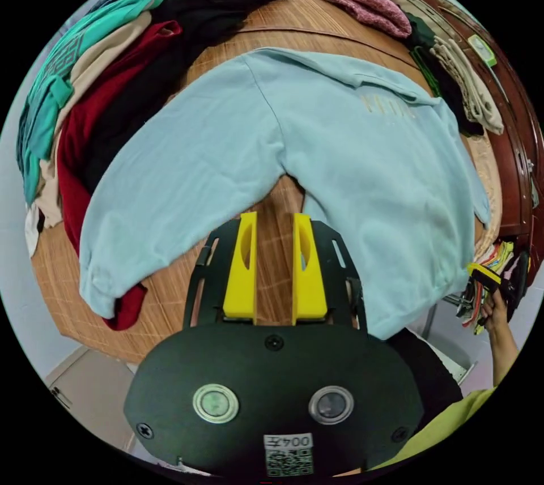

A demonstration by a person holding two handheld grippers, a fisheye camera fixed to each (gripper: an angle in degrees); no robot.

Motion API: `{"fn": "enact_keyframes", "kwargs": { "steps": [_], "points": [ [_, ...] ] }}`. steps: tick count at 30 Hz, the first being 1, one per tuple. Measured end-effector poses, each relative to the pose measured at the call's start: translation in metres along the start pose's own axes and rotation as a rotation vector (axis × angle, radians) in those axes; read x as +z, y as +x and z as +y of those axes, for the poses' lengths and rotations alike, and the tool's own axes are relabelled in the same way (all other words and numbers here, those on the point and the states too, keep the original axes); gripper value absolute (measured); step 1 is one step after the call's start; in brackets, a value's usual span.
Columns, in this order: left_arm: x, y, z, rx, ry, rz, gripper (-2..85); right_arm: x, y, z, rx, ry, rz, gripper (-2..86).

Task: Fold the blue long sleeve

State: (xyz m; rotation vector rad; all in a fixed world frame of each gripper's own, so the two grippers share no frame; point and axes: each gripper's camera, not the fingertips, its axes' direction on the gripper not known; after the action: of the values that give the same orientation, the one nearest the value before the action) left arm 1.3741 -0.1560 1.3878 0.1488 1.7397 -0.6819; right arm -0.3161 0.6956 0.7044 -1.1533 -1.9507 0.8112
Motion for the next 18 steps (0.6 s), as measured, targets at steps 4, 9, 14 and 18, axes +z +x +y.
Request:
{"fn": "enact_keyframes", "kwargs": {
  "steps": [4, 9, 14, 18],
  "points": [
    [0.022, 0.011, -0.031, 0.073, -0.036, -0.078, 8.9, 0.044, -0.033, -0.02, -0.128, -0.062, 0.051, 6.6],
    [0.045, 0.009, -0.041, 0.136, -0.092, -0.161, 5.4, 0.075, -0.03, -0.019, -0.159, -0.078, 0.099, 6.5],
    [0.04, -0.016, -0.036, 0.115, -0.109, -0.206, 5.7, 0.078, 0.002, -0.017, -0.116, -0.071, 0.045, 5.9],
    [0.022, -0.033, -0.032, 0.063, -0.089, -0.159, 6.3, 0.074, 0.042, -0.03, -0.026, -0.118, -0.04, 4.9]
  ]
}}
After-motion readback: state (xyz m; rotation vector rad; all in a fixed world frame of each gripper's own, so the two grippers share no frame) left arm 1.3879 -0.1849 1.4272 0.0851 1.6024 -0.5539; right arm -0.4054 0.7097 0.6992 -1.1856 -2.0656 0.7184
